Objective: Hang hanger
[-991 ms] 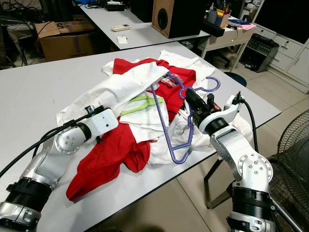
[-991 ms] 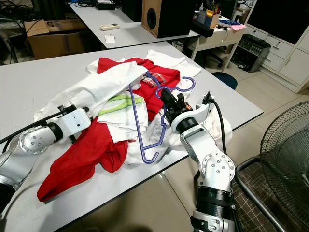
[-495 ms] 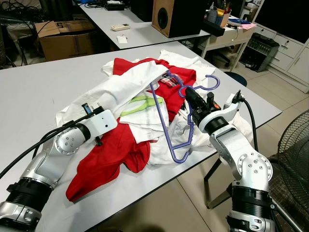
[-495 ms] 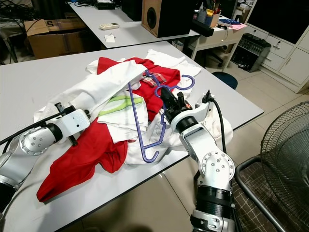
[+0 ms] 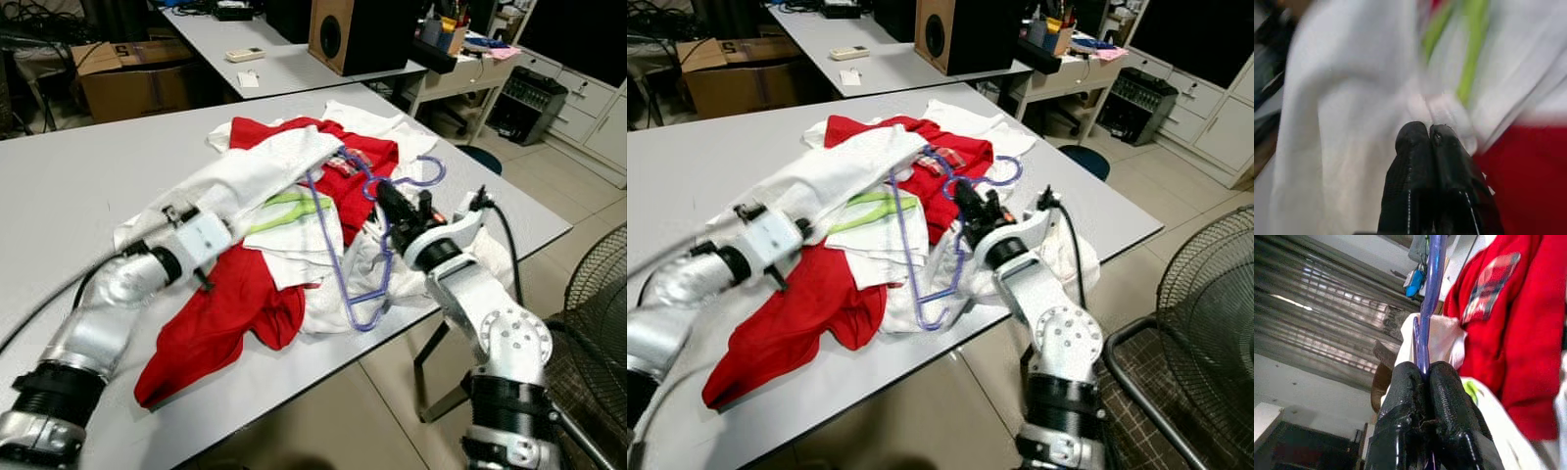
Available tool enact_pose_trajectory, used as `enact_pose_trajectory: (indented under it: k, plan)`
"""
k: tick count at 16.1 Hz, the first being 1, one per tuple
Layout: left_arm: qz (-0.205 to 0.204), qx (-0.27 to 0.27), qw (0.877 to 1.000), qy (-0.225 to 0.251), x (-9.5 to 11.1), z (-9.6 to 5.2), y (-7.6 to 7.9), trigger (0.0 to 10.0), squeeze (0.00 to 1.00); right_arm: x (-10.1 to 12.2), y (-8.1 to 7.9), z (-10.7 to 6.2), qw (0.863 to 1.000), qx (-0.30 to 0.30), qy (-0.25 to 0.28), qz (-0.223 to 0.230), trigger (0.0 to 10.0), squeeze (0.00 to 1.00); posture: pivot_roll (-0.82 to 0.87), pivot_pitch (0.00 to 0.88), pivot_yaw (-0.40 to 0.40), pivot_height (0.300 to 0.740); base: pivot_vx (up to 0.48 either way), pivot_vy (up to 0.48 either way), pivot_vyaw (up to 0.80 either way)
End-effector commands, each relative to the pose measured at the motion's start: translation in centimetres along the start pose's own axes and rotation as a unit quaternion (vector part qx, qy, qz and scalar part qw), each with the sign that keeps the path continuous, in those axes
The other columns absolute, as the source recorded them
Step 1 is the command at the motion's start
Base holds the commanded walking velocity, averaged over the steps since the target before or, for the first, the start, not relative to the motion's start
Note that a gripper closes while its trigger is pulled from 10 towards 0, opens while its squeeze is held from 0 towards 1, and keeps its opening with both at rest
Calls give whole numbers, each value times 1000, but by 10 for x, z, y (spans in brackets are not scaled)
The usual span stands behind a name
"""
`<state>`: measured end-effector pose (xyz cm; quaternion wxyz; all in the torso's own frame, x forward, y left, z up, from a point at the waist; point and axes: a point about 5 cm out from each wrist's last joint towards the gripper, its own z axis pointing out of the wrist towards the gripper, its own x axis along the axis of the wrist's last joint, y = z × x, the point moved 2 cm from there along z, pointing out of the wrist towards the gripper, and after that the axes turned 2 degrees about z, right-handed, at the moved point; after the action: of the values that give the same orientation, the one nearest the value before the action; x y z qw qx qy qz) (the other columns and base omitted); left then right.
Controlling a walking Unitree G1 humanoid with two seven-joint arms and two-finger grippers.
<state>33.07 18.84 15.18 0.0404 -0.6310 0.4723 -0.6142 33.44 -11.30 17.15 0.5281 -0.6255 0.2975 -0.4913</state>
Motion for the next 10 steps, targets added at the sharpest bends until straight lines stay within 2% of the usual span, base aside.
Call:
enact_pose_trajectory:
  k: [1,2,4,5,6,7,9,10]
  plan:
    - [-19,-38,997,57,18,-2,4,0,0,7,-5,4,1000,9,15,-6,10000,0,42,0,-59,740,0,0,0]
    - [-41,-89,990,97,33,-9,10,0,0,11,-6,9,1000,13,19,-2,10000,0,42,0,-59,740,0,0,0]
    - [-54,-135,982,123,48,-14,16,0,0,16,-7,16,1000,16,23,4,10000,0,56,0,-63,740,0,0,0]
    - [-49,-148,980,121,50,-15,19,0,0,18,-8,19,999,17,27,10,10000,0,56,0,-63,740,0,0,0]
    - [-6,-142,985,93,46,-10,18,0,0,24,-14,28,998,31,37,41,10000,0,56,0,-63,740,0,0,0]
    - [13,-130,988,81,43,-7,15,0,0,26,-18,31,997,40,38,45,10000,0,56,0,-63,740,0,0,0]
    - [9,-134,987,89,46,-8,15,0,0,27,-20,34,997,41,39,45,10000,0,74,0,-64,740,0,0,0]
    - [6,-149,984,100,53,-11,19,0,0,28,-15,38,998,35,40,45,10000,0,76,0,-65,740,0,0,0]
